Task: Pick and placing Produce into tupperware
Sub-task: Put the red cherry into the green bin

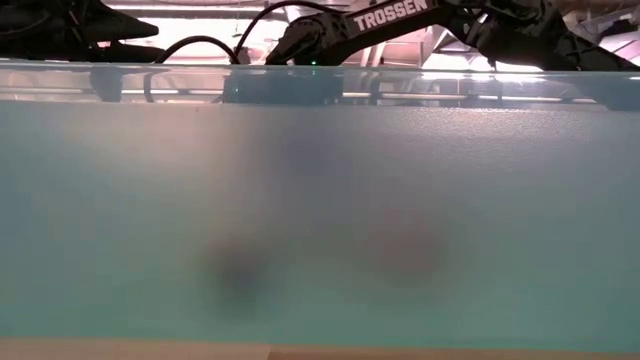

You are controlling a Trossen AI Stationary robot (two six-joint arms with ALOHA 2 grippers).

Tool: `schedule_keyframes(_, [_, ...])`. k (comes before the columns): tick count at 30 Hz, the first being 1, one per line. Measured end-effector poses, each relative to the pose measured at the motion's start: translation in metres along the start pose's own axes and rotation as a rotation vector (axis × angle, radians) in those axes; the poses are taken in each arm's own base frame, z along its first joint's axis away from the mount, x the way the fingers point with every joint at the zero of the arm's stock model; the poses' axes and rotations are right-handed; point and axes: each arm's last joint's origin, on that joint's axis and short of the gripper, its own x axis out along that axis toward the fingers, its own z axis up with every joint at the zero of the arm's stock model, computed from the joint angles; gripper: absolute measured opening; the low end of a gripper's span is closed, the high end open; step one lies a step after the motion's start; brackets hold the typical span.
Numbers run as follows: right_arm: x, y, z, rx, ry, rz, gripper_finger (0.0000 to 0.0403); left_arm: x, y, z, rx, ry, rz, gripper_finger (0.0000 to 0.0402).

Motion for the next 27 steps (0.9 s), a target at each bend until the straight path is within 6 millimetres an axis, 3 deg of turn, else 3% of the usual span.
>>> schedule_keyframes(6, [0.0,0.0,0.0,-0.001,-0.002,0.0,0.0095,0.0,0.0,0.0,0.001,0.0,0.0,0.0167])
schedule_keyframes(12, [0.001,0.003,0.001,-0.012,-0.01,0.037,0.0017,0.0,0.0,0.0,0.002,0.003,0.001,0.0167])
schedule_keyframes(22, [0.001,0.004,0.001,-0.02,0.008,-0.035,0.001,0.0,0.0,0.0,0.009,0.002,0.007,0.0167])
schedule_keyframes(27, [-0.015,0.002,0.003,-0.005,-0.004,-0.061,0.0015,0.0,0.0,0.0,0.009,0.0,0.014,0.0167])
